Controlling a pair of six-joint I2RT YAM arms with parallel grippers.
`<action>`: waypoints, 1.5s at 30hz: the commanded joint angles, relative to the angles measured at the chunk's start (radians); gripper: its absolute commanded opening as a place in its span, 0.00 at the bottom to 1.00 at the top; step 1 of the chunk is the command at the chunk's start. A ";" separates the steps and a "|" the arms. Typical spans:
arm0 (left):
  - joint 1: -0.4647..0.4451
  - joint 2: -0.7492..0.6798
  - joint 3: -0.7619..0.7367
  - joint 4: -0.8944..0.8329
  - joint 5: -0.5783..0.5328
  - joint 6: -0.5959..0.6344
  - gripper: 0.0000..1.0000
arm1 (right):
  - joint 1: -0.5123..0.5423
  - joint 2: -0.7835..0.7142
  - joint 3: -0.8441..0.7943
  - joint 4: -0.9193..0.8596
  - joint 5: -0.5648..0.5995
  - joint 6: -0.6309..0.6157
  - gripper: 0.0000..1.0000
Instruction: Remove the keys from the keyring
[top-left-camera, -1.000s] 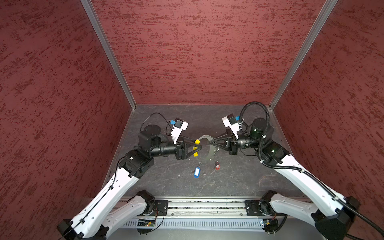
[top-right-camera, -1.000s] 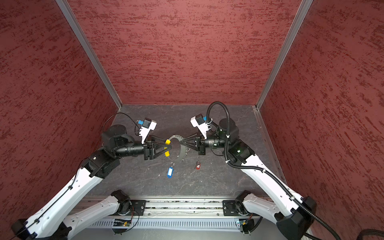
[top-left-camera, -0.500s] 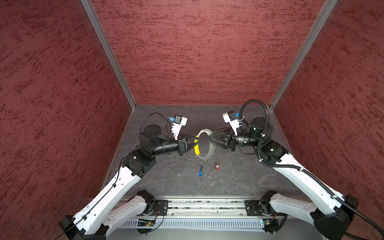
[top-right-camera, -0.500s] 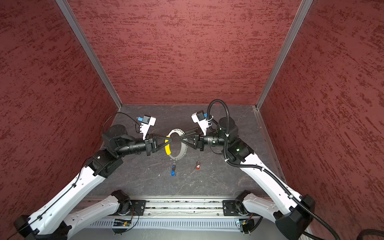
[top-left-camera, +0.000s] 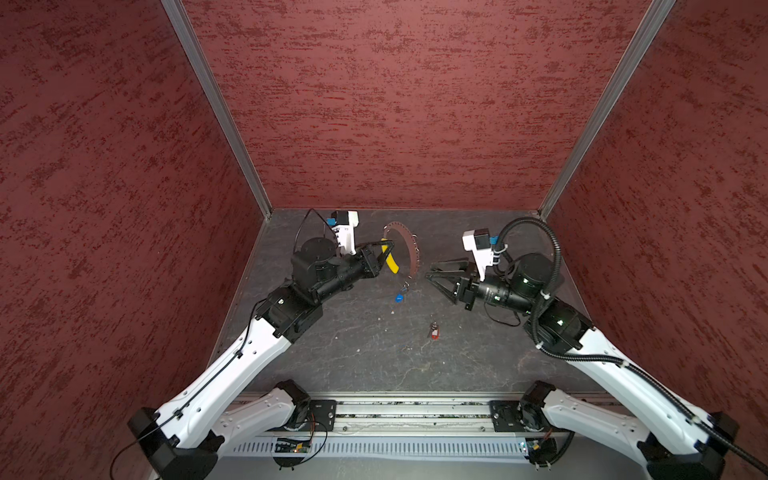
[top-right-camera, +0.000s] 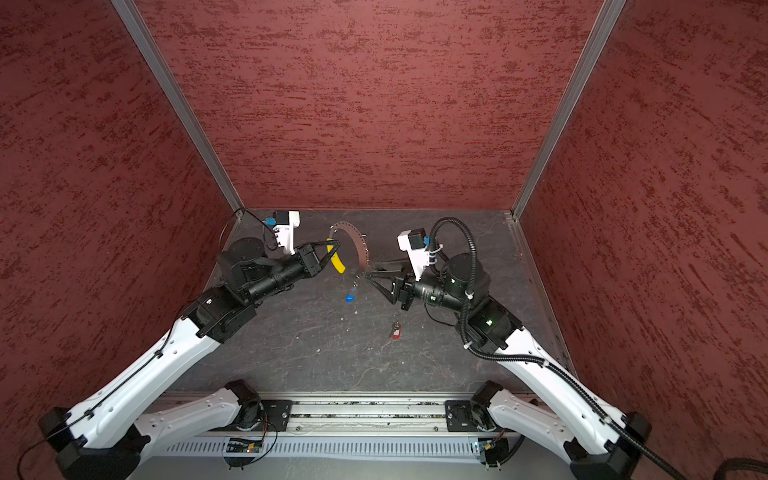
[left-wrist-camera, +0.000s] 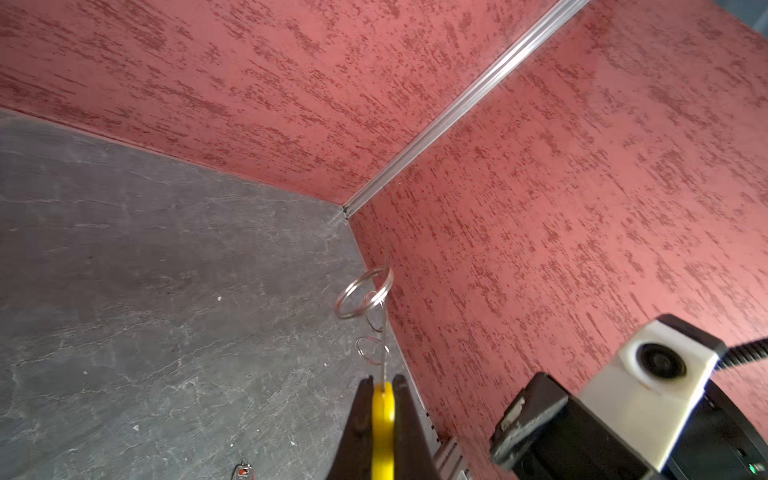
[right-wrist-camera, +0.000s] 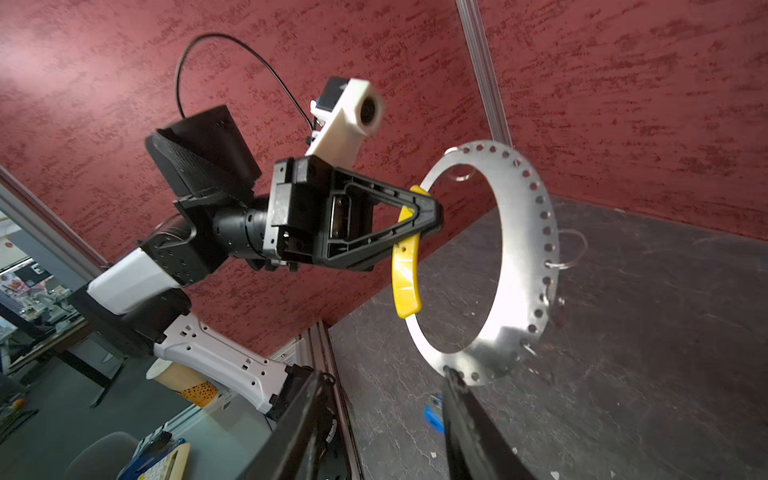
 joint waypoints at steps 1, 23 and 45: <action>-0.011 0.001 0.040 0.019 -0.053 -0.030 0.00 | 0.030 0.023 0.005 -0.039 0.092 -0.033 0.43; -0.024 -0.009 0.042 0.021 -0.024 -0.028 0.00 | 0.073 0.140 0.054 -0.047 0.150 -0.095 0.21; -0.026 -0.017 0.047 -0.018 -0.082 -0.041 0.00 | 0.120 0.120 0.093 -0.133 0.284 -0.167 0.00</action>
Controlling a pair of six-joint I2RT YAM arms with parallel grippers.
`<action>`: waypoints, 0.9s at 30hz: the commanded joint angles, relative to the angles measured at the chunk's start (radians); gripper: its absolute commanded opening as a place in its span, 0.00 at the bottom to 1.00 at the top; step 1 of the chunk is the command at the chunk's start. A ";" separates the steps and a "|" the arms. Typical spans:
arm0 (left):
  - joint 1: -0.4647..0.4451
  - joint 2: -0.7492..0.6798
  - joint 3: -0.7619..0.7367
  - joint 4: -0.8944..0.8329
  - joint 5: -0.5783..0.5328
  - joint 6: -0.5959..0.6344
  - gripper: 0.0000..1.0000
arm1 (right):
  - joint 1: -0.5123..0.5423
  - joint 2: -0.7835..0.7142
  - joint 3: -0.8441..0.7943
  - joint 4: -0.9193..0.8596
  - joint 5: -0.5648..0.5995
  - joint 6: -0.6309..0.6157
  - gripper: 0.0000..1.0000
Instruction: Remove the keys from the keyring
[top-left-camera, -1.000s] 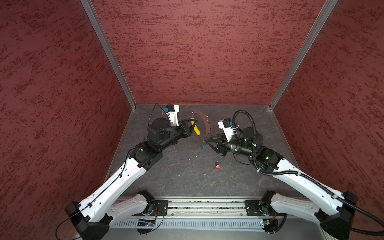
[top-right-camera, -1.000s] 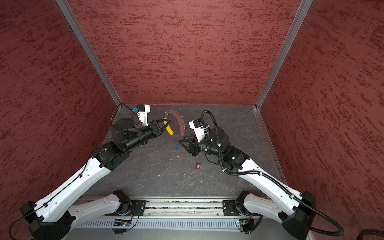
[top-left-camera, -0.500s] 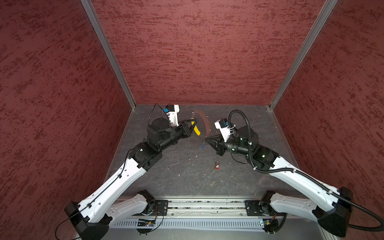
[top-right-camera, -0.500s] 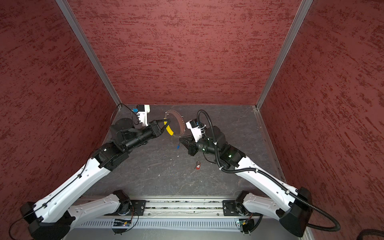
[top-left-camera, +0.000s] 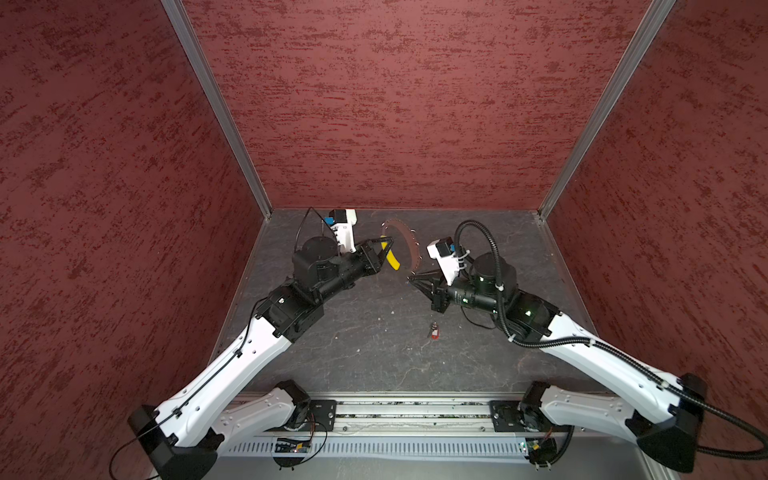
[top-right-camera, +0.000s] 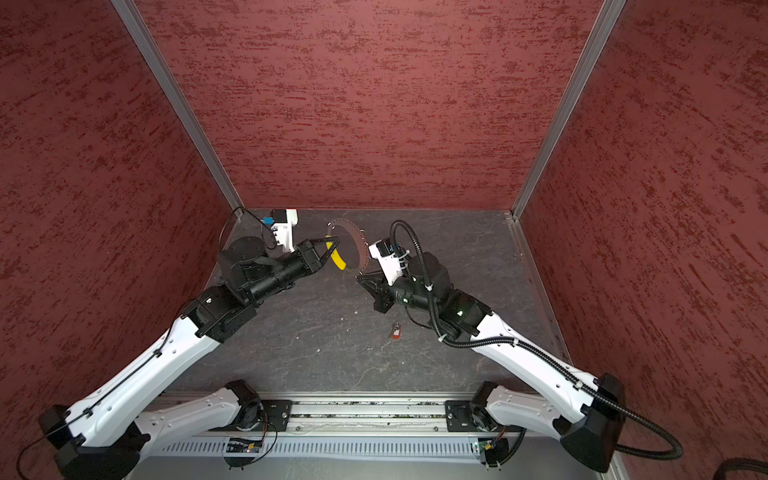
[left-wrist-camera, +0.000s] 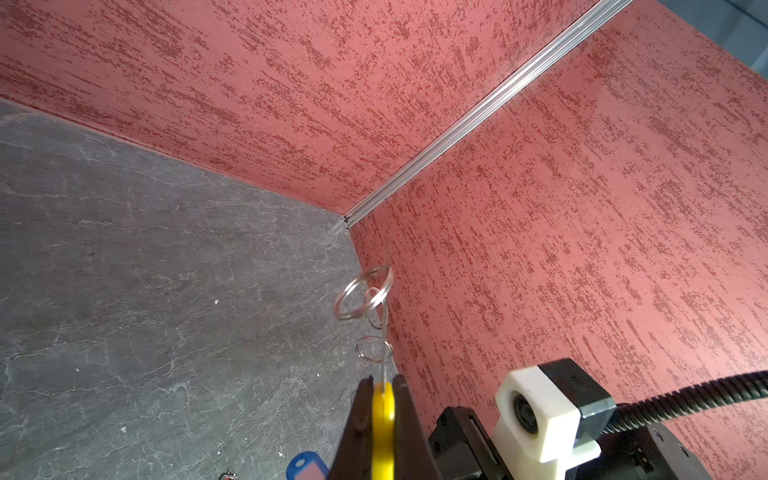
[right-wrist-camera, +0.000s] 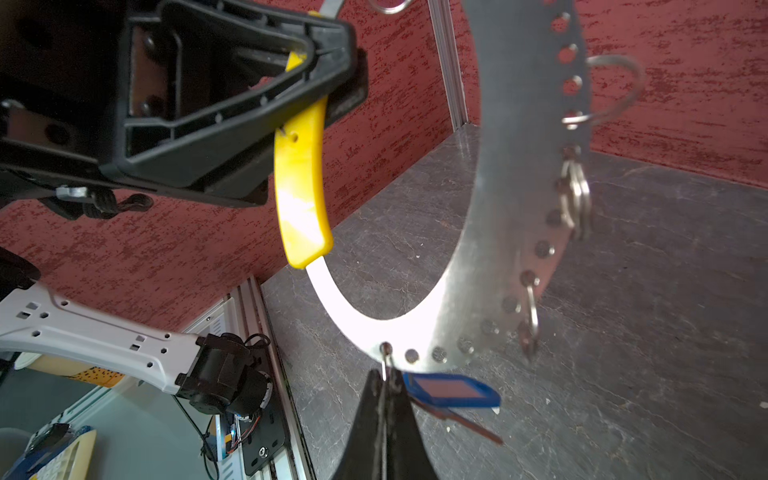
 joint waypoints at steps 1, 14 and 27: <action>-0.005 -0.014 0.023 -0.012 -0.035 -0.005 0.00 | 0.010 -0.025 0.053 -0.031 0.072 -0.045 0.00; -0.005 -0.012 0.020 -0.049 -0.024 -0.014 0.09 | 0.026 -0.042 0.081 -0.019 0.078 -0.091 0.00; 0.104 -0.162 -0.107 -0.110 0.250 0.144 0.49 | -0.086 -0.043 0.150 -0.116 -0.235 -0.183 0.00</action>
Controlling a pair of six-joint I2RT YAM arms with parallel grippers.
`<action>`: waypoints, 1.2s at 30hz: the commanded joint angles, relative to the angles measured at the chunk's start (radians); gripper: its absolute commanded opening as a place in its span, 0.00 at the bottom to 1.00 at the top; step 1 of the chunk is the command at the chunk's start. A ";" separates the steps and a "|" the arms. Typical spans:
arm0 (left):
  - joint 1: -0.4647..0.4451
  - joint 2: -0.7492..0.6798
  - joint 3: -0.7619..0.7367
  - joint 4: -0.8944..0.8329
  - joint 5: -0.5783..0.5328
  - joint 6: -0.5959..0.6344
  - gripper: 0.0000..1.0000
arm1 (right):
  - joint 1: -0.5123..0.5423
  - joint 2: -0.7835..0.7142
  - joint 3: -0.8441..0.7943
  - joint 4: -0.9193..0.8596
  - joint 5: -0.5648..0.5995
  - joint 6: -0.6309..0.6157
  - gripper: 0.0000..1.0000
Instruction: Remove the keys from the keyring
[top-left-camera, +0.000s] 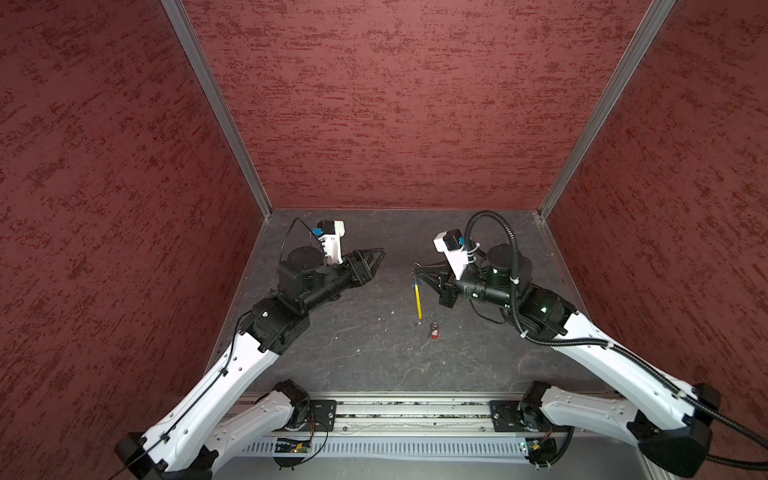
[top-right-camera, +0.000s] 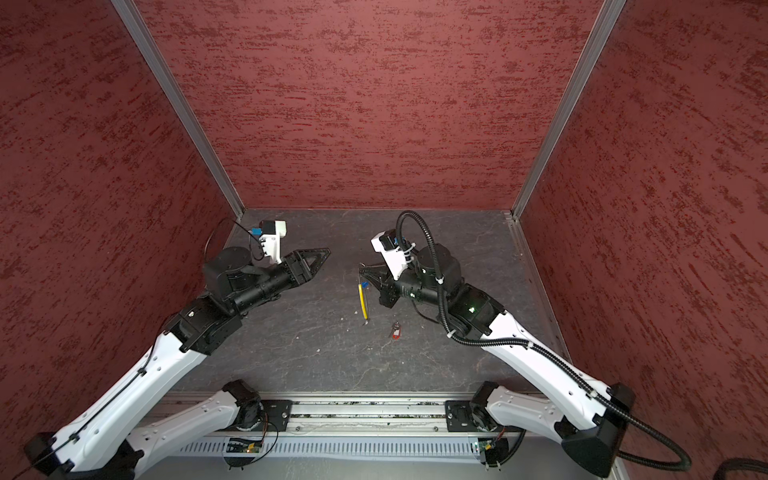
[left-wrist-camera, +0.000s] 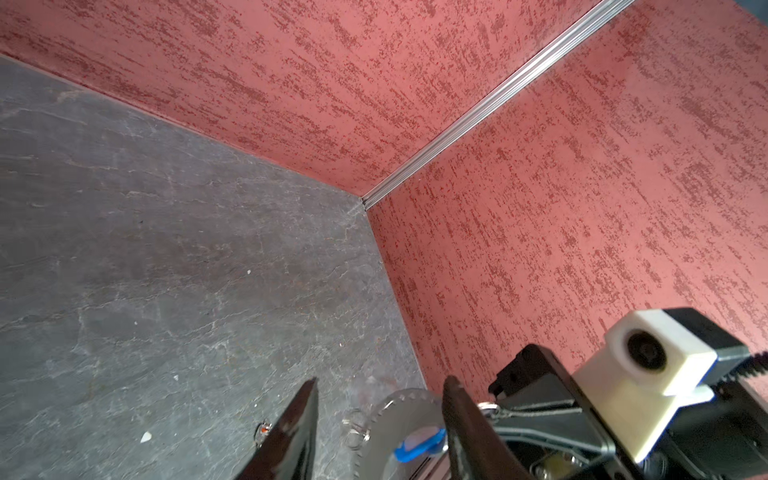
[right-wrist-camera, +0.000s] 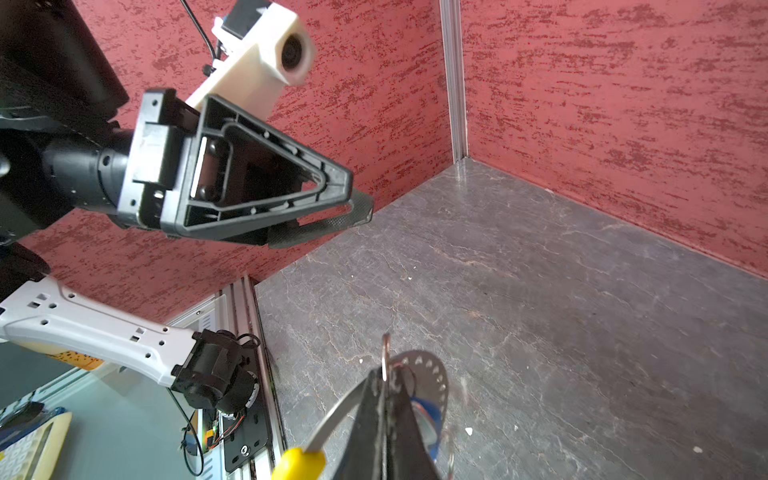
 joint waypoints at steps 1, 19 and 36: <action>0.018 -0.035 -0.032 0.043 0.185 0.125 0.49 | -0.034 -0.022 0.039 -0.027 -0.167 -0.060 0.00; -0.016 0.050 -0.023 0.328 0.721 0.262 0.30 | -0.074 -0.045 0.017 0.078 -0.580 0.038 0.00; -0.055 0.073 -0.013 0.351 0.758 0.258 0.24 | -0.074 -0.022 0.016 0.074 -0.538 0.073 0.00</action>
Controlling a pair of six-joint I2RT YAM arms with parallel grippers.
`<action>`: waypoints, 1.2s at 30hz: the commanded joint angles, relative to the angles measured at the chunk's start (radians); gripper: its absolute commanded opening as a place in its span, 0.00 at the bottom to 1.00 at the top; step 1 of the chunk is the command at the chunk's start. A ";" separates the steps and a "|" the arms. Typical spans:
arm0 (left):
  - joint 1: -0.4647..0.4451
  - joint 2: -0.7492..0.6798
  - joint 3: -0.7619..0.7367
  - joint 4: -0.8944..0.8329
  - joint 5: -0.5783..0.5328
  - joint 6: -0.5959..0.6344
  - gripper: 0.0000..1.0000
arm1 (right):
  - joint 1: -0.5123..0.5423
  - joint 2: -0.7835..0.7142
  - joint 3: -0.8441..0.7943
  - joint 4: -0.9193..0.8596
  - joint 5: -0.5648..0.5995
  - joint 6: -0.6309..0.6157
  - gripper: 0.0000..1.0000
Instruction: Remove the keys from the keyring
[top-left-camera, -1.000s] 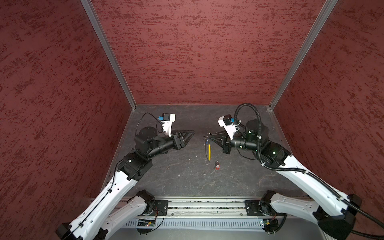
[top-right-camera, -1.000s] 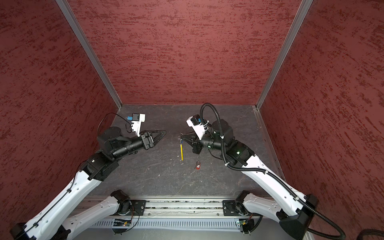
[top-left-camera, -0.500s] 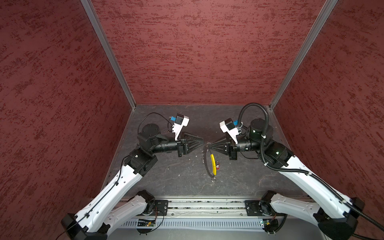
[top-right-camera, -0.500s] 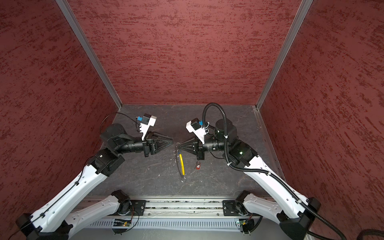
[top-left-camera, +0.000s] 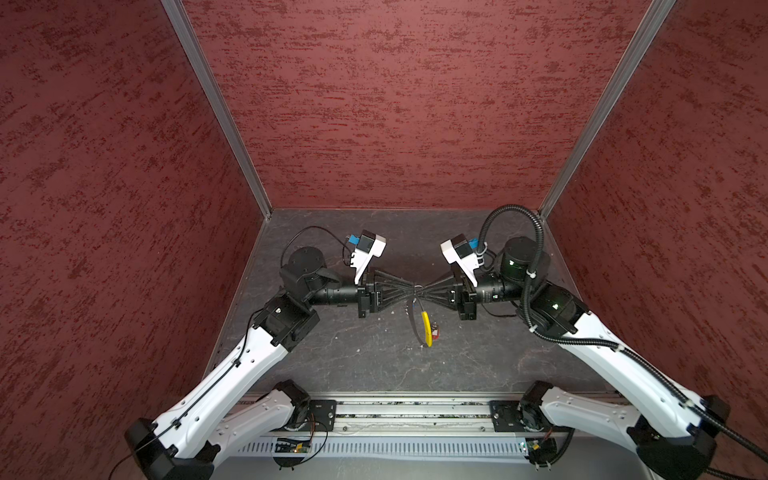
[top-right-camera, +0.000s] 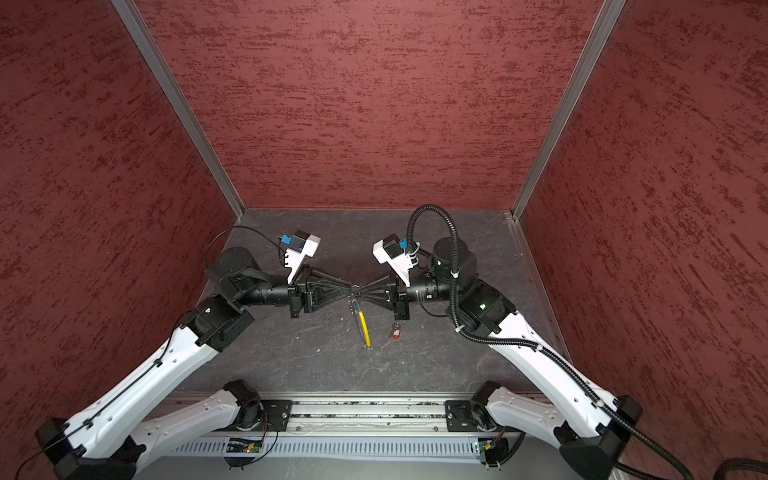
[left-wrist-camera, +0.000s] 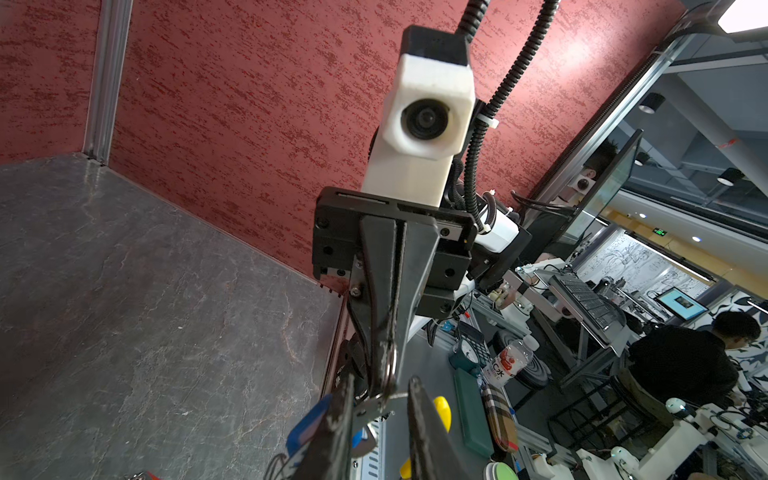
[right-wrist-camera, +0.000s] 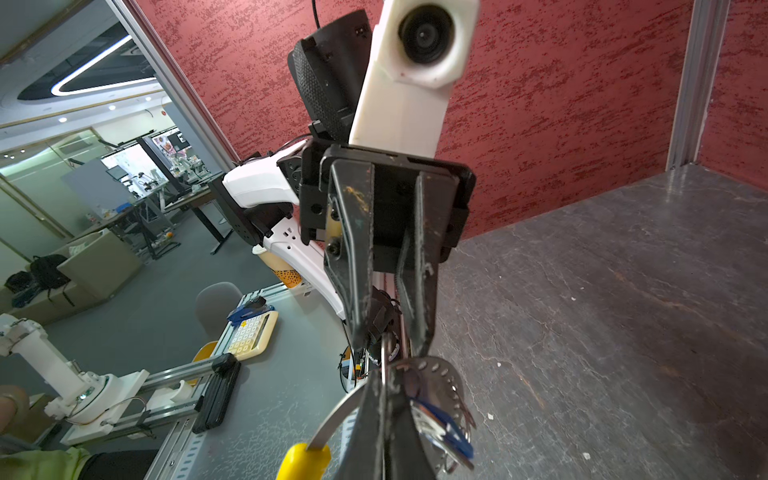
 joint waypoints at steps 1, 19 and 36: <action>-0.012 0.008 0.029 0.026 0.038 0.010 0.22 | -0.003 0.003 0.002 0.028 0.019 -0.001 0.00; -0.054 0.028 0.044 0.006 0.026 0.021 0.18 | -0.003 0.015 0.009 0.033 0.054 0.009 0.00; -0.081 0.023 0.066 -0.114 -0.028 0.066 0.15 | -0.004 -0.013 0.003 0.036 0.102 0.006 0.00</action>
